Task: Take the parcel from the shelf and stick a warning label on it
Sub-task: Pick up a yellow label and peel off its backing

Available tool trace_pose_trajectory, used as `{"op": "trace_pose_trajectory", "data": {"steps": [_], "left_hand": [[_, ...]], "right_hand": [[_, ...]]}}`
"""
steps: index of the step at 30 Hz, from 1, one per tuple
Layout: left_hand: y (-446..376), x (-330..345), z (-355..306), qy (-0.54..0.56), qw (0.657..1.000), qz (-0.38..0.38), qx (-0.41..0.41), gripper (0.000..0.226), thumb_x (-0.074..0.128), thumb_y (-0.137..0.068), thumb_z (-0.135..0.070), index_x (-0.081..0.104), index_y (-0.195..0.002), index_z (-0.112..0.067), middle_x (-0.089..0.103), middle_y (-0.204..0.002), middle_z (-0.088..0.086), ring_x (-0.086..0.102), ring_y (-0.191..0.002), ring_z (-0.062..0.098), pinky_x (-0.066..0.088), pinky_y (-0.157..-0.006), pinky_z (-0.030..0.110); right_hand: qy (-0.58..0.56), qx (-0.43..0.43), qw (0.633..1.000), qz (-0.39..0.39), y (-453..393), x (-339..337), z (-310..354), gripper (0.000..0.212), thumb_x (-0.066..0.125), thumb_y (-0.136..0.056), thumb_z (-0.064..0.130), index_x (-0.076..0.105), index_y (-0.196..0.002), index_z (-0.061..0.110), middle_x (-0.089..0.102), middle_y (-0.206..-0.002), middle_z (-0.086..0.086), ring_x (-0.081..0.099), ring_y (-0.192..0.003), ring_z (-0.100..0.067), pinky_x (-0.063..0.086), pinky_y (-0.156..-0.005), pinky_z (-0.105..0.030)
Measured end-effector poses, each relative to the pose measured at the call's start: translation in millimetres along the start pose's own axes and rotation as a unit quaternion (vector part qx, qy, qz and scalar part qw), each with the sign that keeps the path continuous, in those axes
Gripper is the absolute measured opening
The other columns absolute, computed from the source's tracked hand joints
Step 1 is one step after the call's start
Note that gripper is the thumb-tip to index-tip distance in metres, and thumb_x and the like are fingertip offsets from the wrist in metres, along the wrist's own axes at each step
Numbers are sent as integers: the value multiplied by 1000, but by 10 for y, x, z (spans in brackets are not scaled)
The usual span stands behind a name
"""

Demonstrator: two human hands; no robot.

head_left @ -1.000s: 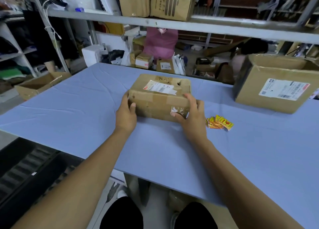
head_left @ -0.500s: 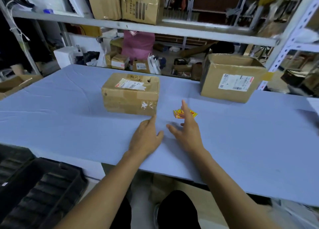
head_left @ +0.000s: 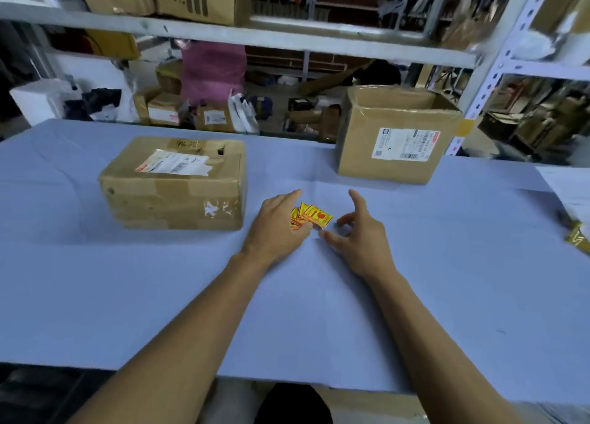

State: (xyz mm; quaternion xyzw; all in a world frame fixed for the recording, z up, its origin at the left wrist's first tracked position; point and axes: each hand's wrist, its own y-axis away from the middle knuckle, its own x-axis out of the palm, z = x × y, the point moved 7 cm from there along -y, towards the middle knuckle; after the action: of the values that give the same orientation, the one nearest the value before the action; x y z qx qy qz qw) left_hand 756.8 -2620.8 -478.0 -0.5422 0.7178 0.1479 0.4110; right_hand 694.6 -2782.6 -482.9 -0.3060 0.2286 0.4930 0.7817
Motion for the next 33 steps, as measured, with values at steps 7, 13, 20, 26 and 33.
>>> {"op": "trace_pose_trajectory", "data": {"steps": [7,13,20,26,33], "left_hand": [[-114,81,65,-38,999,14,14,60,66,-87,-30,49,-144,-20,59,-141,2,47,-134,25,38,-110,33],[-23,-10,179,-20,999,-29,-9,47,68,-84,-21,61,-130,-19,71,-121,5,62,-115,28,47,-100,39],[89,-112,293,-18,996,-73,-53,58,71,-84,-27,53,-139,-15,66,-126,10,54,-124,28,39,-102,31],[70,-96,304,4,996,-64,-55,59,74,-84,-27,54,-138,-16,71,-122,3,55,-124,22,40,-100,26],[89,-90,274,11,998,-60,-34,54,75,-82,-28,60,-133,-16,72,-121,3,59,-120,23,42,-99,30]], "right_hand": [[3,-23,999,28,-134,92,35,81,80,-78,36,39,-146,19,70,-115,-2,62,-112,-24,43,-89,-30],[26,-41,997,55,-119,167,79,67,76,-82,35,47,-141,20,69,-121,0,58,-116,-21,40,-90,-28],[14,-19,998,50,-133,194,87,66,76,-80,39,49,-138,21,69,-122,3,58,-117,-21,43,-91,-31],[17,-2,999,42,-196,241,127,62,73,-81,40,53,-136,18,67,-129,0,54,-126,-24,45,-100,-39],[25,-37,997,66,-149,266,160,60,74,-82,38,54,-135,18,66,-131,5,54,-126,-21,44,-101,-38]]}}
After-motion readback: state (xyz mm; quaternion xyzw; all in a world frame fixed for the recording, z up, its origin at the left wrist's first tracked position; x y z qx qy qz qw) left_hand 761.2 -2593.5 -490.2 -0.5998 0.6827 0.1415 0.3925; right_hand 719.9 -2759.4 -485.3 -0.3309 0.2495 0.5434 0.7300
